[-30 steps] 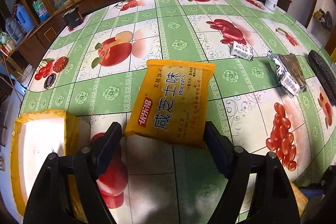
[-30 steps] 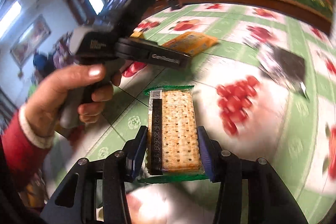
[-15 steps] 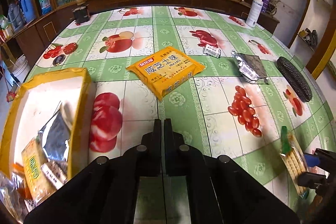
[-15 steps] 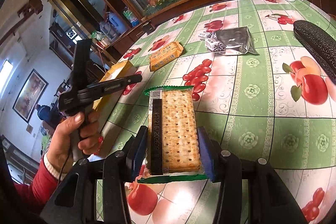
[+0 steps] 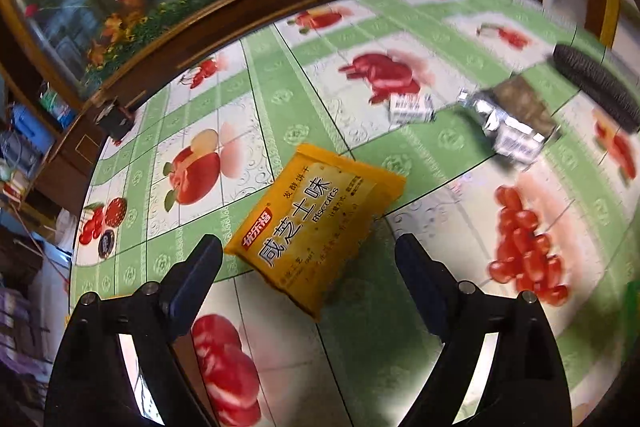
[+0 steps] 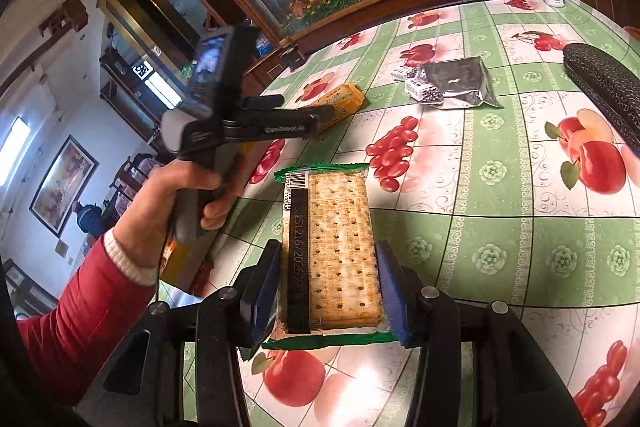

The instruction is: Organize snacks

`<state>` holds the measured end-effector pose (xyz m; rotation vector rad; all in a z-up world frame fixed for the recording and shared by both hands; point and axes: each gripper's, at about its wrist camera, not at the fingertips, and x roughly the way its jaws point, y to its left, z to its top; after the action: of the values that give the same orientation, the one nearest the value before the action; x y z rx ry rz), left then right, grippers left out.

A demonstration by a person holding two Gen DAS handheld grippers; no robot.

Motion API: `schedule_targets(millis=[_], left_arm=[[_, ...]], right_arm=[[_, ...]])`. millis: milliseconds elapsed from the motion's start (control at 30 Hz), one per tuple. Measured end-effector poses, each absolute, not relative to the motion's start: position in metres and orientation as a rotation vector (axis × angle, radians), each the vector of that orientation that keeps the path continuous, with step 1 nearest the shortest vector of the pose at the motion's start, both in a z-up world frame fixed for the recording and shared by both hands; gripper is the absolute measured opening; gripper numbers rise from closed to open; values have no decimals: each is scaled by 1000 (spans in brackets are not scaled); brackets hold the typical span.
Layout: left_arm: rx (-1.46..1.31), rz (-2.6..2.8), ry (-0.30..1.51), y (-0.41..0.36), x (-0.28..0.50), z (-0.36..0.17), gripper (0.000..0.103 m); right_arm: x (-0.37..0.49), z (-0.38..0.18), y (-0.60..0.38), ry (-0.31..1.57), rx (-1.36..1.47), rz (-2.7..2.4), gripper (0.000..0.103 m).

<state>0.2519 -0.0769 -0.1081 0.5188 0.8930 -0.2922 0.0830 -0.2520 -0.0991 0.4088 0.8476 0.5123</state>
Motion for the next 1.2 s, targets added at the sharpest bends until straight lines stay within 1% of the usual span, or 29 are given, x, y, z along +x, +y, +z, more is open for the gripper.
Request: schedule_targets(millis=[67,233,267,300,367,400,433,467,533,667,700,733,800,867,933,967,1000,1067,1100,1200], left_arm=[[546,-278,897,-80,258,-116,90],[493,-305,929,-86,272,-115,90],[461,-314,930,-85,272,-115,80],[426,-326,934,-83,272,-114,75],[440,-282,912,-84,264,-113,59],[442,-279,902,-84,258,-112,54],[434,-281,891,-82,250,-108,42],[412,-290,890,-81,243,-105,25],[340,-308,900,-74,230,-98,7],[218,-298,858,-52,192,-85,7],[187,-300,850,-46,184,-82,5],[152,-302,845,-38,174,-80,2],[101,-298,829,-24,161,-75,2],[83,-292,813,-16,151,-70,2],[140,-259,797,-17,152,-66,2],[182,-227,785,-22,157,-64,7],[219,-205,787,-26,163,-64,17],[265,-207,787,-33,184,-66,93],[258,-256,772,-36,191,-65,96],[266,-326,813,-46,215,-71,96]], right_arm=[[85,-100,-256,849,423,512,48],[90,-103,-255,862,419,513,48],[90,-104,-253,863,417,514,48],[90,-104,-253,861,414,514,48],[89,-104,-251,859,407,509,48],[88,-104,-251,859,401,503,48],[88,-104,-251,859,395,495,48],[87,-104,-251,860,392,487,48],[86,-104,-252,857,394,479,48],[81,-103,-251,849,386,464,48],[79,-103,-250,848,382,465,48],[78,-102,-249,848,380,467,48],[74,-100,-246,844,376,472,48],[71,-98,-242,837,365,482,48],[70,-98,-238,841,357,488,48],[69,-98,-235,842,354,492,48],[69,-97,-233,842,352,495,48],[67,-95,-228,839,349,505,48],[65,-94,-226,837,345,510,48],[61,-91,-224,831,335,514,48]])
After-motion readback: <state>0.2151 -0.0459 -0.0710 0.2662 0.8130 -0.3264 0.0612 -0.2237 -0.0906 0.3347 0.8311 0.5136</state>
